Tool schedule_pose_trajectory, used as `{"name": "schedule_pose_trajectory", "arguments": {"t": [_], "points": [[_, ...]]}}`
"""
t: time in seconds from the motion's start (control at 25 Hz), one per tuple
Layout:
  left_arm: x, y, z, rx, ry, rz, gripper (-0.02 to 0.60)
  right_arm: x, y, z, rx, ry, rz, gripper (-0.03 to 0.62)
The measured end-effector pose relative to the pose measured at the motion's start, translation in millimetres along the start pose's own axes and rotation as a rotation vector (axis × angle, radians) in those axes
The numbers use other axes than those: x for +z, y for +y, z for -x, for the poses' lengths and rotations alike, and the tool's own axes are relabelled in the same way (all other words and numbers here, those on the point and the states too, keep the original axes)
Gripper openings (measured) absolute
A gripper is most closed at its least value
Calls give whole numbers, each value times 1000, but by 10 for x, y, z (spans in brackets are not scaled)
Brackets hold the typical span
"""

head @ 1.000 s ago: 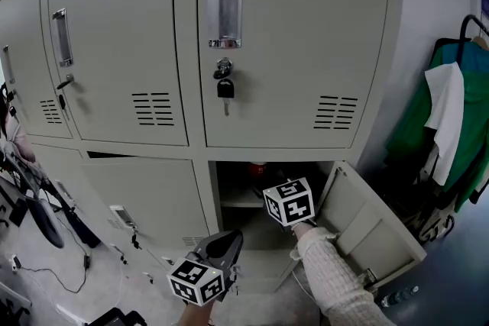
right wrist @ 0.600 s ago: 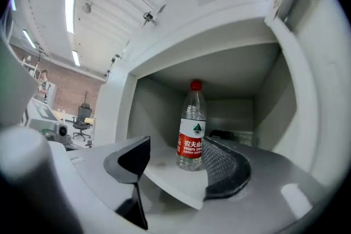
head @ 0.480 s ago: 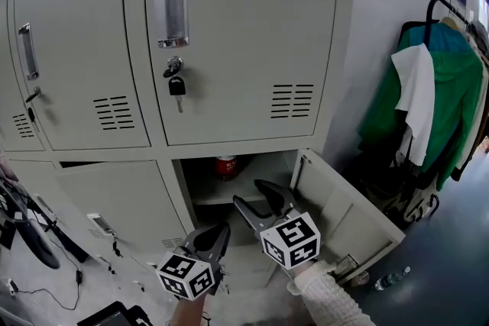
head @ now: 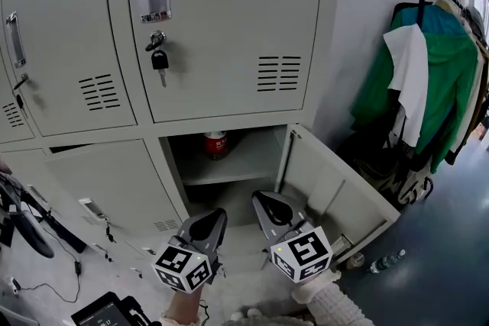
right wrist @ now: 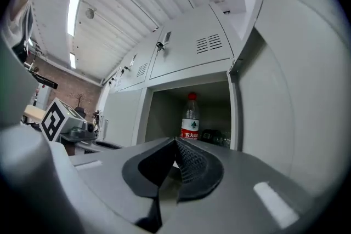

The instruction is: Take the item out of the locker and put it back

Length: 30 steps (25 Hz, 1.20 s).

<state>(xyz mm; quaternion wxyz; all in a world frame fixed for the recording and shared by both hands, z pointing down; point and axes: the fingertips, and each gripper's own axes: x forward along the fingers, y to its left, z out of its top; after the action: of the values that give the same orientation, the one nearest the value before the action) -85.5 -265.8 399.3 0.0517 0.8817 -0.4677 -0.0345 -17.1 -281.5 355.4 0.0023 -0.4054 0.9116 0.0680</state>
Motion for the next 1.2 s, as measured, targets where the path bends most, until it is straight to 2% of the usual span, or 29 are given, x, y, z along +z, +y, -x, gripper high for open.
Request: {"name": "schedule_pose_trajectory", "arguments": {"t": [0.12,0.36,0.56,0.88,1.2], "points": [[-44,-133,32,-39,-3,21,8,-116,64,112,-13,26,32,0],[-172,-318,92,-57,31,-5,8,-404,233,281,4,58,-91,0],[-226,-343,152,-38,45,-19,8,-533,319,325,26,82,-137,0],[-327,-339,195,-24,66,-9,8,-674,380,366,37,118,-142,0],[-377,-332,213,-12,69,12,8,-638,329,366,31,131,-142,-2]]}}
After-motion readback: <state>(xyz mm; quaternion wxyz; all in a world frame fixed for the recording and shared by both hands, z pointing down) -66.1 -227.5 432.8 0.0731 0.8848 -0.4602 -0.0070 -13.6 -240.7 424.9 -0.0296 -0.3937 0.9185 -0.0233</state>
